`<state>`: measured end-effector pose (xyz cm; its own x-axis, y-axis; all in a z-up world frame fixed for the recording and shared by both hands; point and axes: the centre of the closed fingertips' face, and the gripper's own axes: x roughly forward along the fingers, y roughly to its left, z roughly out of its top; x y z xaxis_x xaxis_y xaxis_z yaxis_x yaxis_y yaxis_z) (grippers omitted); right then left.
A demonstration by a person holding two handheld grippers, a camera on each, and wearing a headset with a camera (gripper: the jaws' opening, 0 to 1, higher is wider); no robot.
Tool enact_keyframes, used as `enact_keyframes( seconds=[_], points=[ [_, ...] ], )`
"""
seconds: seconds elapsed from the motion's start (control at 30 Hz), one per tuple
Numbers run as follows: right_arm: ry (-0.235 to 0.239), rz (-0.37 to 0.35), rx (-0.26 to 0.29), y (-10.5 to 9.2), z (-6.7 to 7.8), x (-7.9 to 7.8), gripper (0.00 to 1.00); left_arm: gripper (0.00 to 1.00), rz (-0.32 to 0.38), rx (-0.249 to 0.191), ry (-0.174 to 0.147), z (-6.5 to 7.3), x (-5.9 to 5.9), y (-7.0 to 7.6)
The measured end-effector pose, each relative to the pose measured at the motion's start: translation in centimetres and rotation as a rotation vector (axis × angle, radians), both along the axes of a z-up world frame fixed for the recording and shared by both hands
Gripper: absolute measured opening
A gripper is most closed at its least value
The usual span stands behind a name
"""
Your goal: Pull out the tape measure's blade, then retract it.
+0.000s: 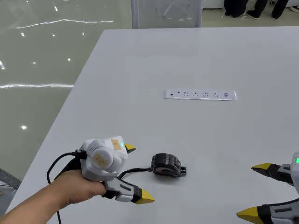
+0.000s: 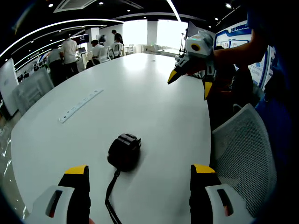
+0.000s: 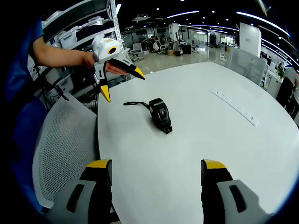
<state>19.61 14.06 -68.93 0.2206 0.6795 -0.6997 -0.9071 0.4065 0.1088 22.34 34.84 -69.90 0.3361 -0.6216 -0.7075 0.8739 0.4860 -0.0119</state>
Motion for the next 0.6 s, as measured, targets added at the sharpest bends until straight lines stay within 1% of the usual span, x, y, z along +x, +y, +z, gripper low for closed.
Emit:
enact_keyframes(
  seconds=[0.23,0.5,0.6],
  points=[
    [-0.001,0.038,-0.003,1.3,-0.8,0.7,0.73,0.84,-0.031,0.01,-0.002,-0.7,0.6,-0.9],
    [-0.007,0.097,-0.028,2.6,-2.1,1.4,0.71,0.82,-0.062,0.018,-0.007,-1.1,1.6,-1.9],
    [-0.012,0.12,-0.031,3.1,-2.5,1.6,0.7,0.8,-0.084,0.031,-0.01,-1.5,1.8,-2.3]
  ],
)
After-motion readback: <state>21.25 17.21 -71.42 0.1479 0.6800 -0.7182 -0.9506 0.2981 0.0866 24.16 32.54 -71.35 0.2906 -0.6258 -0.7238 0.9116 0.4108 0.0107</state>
